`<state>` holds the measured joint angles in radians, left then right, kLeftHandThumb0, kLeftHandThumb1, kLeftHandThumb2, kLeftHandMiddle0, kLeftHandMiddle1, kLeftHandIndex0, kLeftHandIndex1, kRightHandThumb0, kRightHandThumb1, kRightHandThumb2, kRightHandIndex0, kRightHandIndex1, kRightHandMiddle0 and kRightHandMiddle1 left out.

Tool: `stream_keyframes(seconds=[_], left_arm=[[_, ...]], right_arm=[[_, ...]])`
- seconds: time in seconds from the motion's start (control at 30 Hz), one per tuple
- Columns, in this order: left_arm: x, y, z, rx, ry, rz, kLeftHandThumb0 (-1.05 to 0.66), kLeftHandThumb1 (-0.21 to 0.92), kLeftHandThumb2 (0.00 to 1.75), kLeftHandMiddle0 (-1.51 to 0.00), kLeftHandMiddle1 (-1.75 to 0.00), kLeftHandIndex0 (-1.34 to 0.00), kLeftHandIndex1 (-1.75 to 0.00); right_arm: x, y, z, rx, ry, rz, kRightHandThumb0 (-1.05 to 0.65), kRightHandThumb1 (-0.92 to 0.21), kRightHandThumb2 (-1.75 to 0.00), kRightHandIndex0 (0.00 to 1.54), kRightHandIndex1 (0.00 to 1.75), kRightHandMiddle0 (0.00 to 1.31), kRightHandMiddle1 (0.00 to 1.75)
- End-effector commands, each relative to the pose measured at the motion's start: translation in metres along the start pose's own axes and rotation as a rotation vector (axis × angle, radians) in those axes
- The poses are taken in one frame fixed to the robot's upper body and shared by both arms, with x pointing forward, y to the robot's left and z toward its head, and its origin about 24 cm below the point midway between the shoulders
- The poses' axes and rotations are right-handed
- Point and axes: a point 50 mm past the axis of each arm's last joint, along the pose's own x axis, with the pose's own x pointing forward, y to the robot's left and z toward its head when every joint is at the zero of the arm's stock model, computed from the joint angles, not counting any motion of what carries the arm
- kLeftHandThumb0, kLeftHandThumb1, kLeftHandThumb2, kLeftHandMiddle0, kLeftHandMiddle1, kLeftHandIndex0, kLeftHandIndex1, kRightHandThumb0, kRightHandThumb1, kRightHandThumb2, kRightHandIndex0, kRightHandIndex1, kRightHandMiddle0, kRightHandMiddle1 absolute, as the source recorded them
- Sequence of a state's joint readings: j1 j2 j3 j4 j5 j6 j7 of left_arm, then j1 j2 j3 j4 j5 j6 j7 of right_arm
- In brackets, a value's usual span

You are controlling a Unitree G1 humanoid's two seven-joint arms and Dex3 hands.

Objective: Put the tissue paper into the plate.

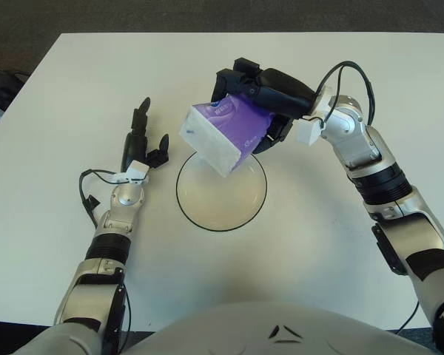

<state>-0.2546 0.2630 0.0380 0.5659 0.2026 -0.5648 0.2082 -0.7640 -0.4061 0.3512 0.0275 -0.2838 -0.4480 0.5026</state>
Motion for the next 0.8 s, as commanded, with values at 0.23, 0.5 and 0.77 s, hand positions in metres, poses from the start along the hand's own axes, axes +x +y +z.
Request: stream_keyframes(seconds=[0.23,0.5,0.77], left_arm=[[-0.092,-0.05,-0.061,-0.099,0.384,-0.128,-0.72,0.92,0.85,-0.15,0.0,0.0,-0.29],[-0.091,-0.05,-0.06,-0.084,0.378,-0.135,-0.75,0.92,0.87,-0.16,-0.01,0.0,-0.3],[-0.09,-0.05,-0.059,-0.087,0.375,-0.129,-0.76,0.92,0.87,-0.17,-0.01,0.0,-0.34]], right_arm=[[-0.005,0.002,0.013,-0.033,-0.048,0.05,-0.48,-0.28,-1.36,1.13,1.75,0.63,1.75],[-0.006,0.005,0.017,-0.065,-0.079,0.083,-0.47,-0.3,-1.33,1.12,1.75,0.62,1.75],[-0.006,0.009,0.02,-0.085,-0.116,0.116,-0.47,-0.3,-1.32,1.11,1.75,0.61,1.75]])
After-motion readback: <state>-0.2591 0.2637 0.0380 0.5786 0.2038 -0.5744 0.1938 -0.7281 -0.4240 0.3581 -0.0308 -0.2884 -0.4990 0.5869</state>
